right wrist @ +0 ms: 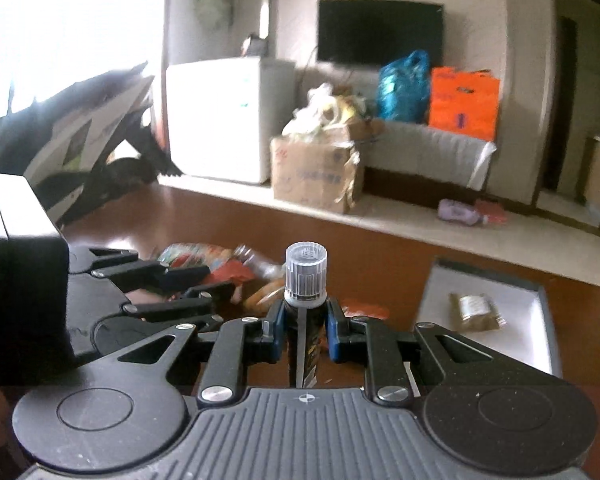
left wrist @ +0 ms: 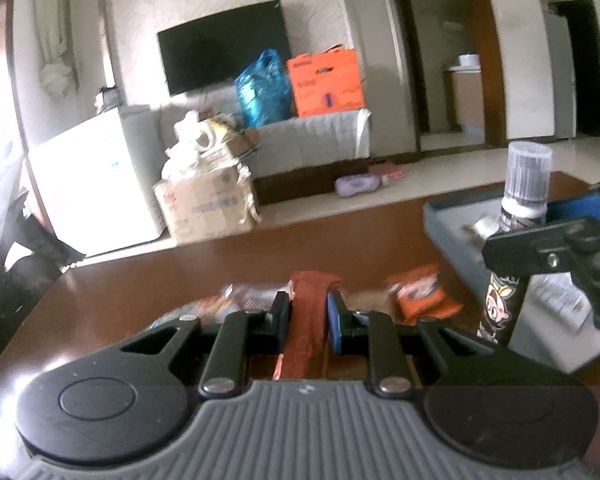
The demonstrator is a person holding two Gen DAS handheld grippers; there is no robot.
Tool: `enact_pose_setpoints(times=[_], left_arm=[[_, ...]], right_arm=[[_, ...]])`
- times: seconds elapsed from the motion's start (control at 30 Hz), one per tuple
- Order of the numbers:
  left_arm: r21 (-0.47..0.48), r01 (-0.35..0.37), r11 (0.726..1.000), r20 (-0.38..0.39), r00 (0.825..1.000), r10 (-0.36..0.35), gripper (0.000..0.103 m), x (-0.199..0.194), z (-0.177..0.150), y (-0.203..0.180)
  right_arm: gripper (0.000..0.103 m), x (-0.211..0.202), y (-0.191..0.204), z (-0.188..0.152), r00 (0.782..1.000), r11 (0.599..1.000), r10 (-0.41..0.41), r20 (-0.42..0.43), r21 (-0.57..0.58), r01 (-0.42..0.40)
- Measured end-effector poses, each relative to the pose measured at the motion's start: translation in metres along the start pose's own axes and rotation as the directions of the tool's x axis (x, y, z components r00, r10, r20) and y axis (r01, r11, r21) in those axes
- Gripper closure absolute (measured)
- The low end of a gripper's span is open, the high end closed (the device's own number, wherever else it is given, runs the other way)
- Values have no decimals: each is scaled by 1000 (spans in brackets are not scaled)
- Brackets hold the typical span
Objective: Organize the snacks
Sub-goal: 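Lift the tube and red bar and carry both over the white box, then open both tools to drop the tube and red bar into the box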
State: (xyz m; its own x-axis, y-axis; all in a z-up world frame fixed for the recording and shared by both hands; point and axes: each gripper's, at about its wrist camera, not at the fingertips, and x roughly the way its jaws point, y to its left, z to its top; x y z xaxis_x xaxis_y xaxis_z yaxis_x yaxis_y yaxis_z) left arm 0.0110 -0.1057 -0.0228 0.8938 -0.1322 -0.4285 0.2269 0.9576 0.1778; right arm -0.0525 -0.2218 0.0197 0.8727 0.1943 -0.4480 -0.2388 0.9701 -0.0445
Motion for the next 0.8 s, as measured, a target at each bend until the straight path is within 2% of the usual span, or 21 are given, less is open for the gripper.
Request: enact_pose_setpoints(times=[0.2, 0.33, 0.53, 0.8], left_arm=[[19, 60, 998, 51, 997, -61, 85, 6, 38, -43], [25, 112, 993, 63, 992, -114, 85, 16, 55, -77], [29, 185, 982, 71, 980, -186, 85, 40, 77, -127], [71, 228, 971, 91, 968, -234, 85, 76, 105, -168]], right_arm=[[81, -29, -50, 6, 990, 990, -132, 40, 45, 130], [81, -30, -77, -3, 978, 977, -205, -31, 45, 206], [81, 0, -96, -25, 966, 974, -210, -149, 58, 221], [80, 31, -113, -30, 967, 962, -210, -146, 148, 231]])
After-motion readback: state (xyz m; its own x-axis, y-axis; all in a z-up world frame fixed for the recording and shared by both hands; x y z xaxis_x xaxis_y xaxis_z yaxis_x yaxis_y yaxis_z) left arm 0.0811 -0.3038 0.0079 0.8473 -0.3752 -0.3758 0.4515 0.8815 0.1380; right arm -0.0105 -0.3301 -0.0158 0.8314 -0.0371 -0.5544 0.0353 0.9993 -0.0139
